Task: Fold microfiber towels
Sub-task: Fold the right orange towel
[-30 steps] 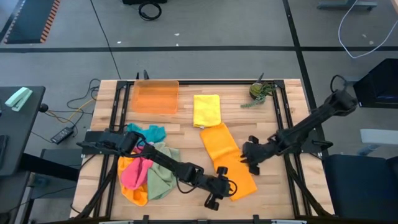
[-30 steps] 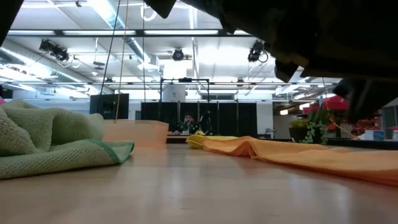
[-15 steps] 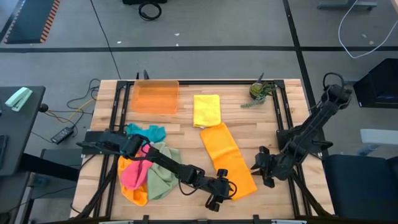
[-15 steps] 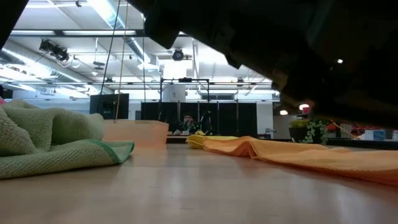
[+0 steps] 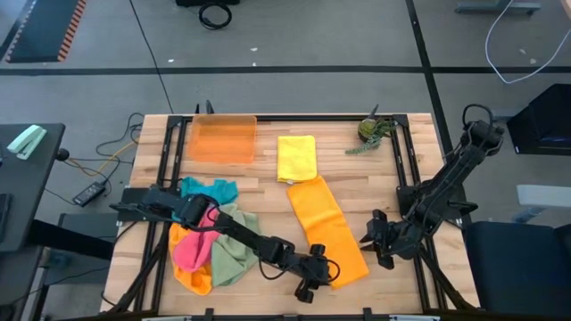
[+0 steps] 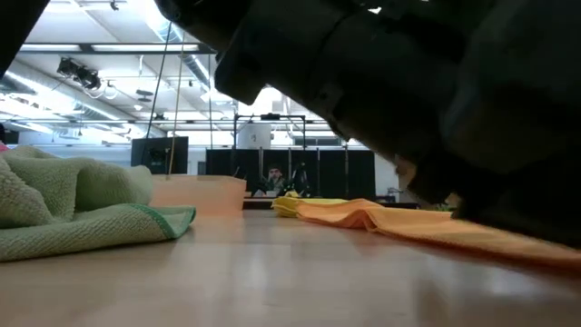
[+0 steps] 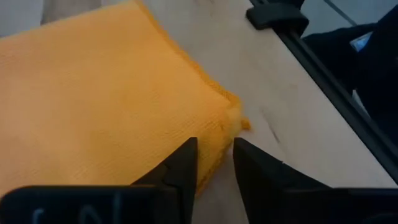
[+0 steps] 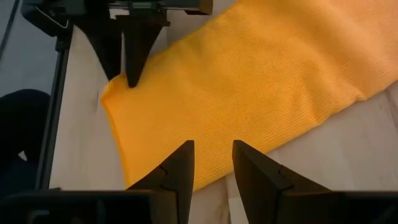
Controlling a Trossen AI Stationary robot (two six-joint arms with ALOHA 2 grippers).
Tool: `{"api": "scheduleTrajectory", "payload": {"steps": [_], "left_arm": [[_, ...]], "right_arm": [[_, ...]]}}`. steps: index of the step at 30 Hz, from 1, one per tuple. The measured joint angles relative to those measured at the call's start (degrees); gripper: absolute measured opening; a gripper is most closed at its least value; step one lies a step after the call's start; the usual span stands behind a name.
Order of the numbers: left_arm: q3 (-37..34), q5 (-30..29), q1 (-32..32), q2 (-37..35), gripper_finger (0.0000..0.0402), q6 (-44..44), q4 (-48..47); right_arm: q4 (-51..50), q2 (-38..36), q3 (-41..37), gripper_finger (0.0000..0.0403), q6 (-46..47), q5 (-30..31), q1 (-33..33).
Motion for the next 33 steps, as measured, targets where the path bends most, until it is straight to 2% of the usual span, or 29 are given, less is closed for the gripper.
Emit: {"api": "scheduleTrajectory", "payload": {"steps": [10,15,20,26,33], "left_arm": [[0.00,0.74,0.96,-0.10,0.0010,0.77,3.08],[1.35,0.23,2.08,-1.75,0.0011,5.96,5.57],[5.57,-3.76,3.65,-3.21,0.0009,11.60,2.49],[10.04,-4.28,6.54,-3.26,0.0006,12.63,-7.60],[10.12,-4.52,9.97,-3.35,0.0005,16.87,-7.10]], "right_arm": [[-0.64,-0.01,0.00,0.0117,0.02,-1.21,0.10],[-0.56,-0.01,0.00,0.0116,1.23,-3.38,4.81],[-1.51,-0.01,0.02,0.0098,6.79,1.34,10.46],[-0.46,-0.01,0.02,0.0075,7.42,2.70,14.56],[-1.34,-0.01,0.02,0.0065,9.72,5.02,16.60]]}}
